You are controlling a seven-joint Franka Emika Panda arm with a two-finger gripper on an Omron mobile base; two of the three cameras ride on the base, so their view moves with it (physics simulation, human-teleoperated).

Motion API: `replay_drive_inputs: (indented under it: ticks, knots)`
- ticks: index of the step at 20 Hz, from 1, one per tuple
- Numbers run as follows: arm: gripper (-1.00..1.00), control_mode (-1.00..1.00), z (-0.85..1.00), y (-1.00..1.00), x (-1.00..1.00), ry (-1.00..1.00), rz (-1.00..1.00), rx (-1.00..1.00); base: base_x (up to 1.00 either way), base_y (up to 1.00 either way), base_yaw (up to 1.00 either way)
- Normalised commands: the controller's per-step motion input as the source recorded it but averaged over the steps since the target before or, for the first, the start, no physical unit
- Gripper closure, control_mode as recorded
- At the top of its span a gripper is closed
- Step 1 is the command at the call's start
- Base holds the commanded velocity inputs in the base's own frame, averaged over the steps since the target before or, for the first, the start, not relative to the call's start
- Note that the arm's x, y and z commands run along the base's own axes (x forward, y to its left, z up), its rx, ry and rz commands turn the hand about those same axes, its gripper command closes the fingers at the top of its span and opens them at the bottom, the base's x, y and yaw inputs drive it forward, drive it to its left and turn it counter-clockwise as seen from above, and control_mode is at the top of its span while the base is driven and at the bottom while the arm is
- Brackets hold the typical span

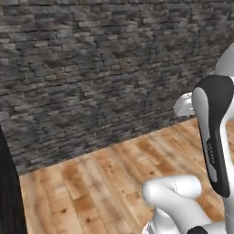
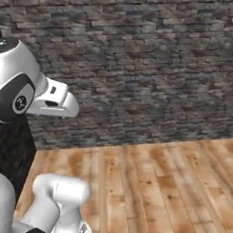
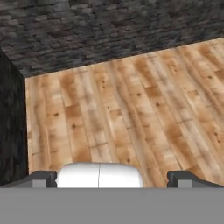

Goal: Pick the candle and jar from the dining table and place them in the open cabinet. Close the cabinet after placing the objects.

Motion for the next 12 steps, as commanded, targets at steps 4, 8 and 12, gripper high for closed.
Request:
replay_drive_inputs:
  ticks: [4,8,12]
  knots:
    - [-1.0,1.0,0.0,0.0,0.0,0.0,0.0,0.0,0.5,0.0,-0.73]
    - [-1.0,1.0,0.0,0.0,0.0,0.0,0.0,0.0,0.33,0.0,-0.81]
    - [-1.0,1.0,0.0,0.0,0.0,0.0,0.0,0.0,0.26,0.09,-0.84]
